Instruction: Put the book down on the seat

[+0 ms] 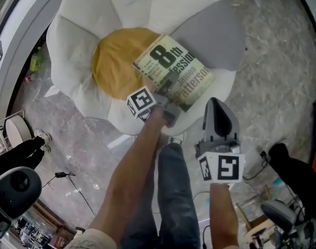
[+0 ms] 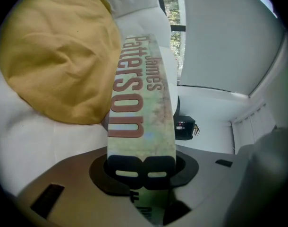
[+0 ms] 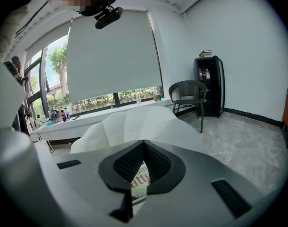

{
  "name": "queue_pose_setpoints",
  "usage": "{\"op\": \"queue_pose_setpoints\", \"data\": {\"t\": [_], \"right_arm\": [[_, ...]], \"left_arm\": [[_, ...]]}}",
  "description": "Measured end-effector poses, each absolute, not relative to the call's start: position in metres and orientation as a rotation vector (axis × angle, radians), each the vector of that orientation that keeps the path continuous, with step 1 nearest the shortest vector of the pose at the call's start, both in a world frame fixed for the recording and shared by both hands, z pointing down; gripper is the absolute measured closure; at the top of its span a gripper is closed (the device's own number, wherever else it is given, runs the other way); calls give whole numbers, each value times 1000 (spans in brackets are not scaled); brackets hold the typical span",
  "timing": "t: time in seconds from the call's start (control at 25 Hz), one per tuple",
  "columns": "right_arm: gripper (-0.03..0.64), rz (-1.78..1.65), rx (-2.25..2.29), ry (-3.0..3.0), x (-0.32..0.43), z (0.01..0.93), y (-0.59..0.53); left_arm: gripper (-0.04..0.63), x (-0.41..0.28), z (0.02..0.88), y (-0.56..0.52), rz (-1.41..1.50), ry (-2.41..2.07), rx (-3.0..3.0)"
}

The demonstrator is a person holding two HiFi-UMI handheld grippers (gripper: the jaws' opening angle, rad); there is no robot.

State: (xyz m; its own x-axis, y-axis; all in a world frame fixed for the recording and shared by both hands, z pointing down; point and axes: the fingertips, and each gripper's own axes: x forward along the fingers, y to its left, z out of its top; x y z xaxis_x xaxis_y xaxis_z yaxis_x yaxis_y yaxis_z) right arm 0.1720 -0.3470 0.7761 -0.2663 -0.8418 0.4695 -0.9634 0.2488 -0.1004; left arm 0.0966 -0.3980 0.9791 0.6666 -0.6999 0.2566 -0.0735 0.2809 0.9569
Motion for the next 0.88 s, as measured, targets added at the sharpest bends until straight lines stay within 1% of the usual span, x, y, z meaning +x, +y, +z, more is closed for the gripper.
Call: {"op": "queue_pose_setpoints", "data": {"t": [0.24,0.6,0.88], "right_arm": [[618,560,1643,-2206,169,793,-350],[618,578,1629,-2207,166,796,-353],[618,580,1625,-2207,163,793,-358]], "left_arm": [[423,99,1007,-400,-499,-737,1142],[411,106,1018,-391,-472,-757,1081],[354,111,1015,-384,-356,-751,1159]]}}
